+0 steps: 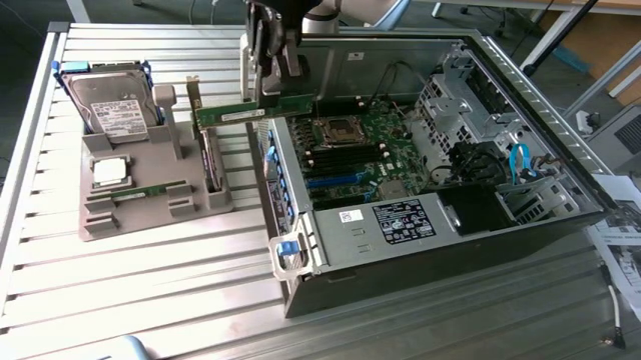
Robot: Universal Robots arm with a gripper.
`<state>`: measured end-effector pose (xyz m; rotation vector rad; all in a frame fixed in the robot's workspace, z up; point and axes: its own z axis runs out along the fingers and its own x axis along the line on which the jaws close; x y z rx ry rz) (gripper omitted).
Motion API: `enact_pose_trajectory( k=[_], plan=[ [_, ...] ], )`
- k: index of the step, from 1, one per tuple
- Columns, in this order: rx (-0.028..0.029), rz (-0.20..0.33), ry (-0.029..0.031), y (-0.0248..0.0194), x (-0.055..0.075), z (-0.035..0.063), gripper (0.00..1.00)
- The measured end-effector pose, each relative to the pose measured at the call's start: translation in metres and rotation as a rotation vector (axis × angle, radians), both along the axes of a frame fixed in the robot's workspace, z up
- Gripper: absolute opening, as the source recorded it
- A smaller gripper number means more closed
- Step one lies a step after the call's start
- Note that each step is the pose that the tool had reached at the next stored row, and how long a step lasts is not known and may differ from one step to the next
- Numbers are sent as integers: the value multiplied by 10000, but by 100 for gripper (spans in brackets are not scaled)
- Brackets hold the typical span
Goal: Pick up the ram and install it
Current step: 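Pick up the ram and move it above insertion slot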
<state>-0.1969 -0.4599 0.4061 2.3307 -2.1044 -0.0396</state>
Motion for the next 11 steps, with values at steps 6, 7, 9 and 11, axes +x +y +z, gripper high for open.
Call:
enact_pose_trajectory(
  k=[6,7,9,11],
  plan=[
    [-1,0,0,0,151,0,12],
    [0,0,1,0,175,0,12],
    [-1,0,1,0,228,1,12],
    [0,0,1,0,277,0,12]
  ],
)
